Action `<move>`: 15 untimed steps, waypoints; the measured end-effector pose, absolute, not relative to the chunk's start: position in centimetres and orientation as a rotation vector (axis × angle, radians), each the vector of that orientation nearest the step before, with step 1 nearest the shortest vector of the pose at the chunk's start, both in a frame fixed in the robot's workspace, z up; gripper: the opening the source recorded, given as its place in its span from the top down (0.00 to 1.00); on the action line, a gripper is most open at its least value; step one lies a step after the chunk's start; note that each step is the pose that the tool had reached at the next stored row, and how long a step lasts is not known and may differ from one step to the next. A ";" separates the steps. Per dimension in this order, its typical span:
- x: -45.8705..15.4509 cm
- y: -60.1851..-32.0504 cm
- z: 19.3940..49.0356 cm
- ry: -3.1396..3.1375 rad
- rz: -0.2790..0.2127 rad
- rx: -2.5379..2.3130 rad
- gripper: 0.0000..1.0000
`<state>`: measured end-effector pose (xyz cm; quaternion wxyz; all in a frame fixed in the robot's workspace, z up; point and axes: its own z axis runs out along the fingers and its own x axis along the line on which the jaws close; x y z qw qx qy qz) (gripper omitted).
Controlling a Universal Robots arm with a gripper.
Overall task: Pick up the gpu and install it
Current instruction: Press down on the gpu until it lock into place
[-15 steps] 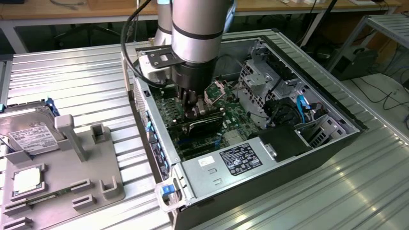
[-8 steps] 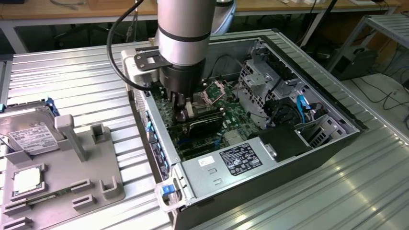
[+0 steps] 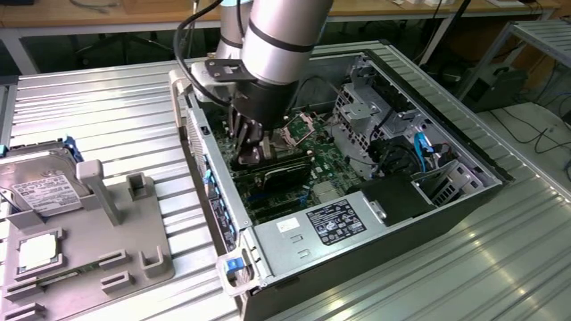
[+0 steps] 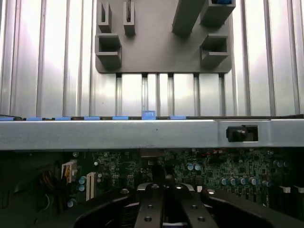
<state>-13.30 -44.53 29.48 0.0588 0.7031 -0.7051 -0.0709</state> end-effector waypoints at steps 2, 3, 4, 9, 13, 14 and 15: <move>-12.8 -44.3 29.5 -2.114 -0.254 2.108 0.89; -12.7 -44.2 29.5 -2.104 -0.274 2.096 0.89; -12.5 -44.2 29.5 -2.093 -0.292 2.086 0.89; -10.8 -44.1 29.5 -2.038 -0.385 2.029 0.89; -9.6 -44.1 29.4 -1.995 -0.452 1.985 0.89; -9.4 -44.1 29.4 -1.984 -0.468 1.974 0.89; -9.2 -44.1 29.3 -1.972 -0.486 1.961 0.89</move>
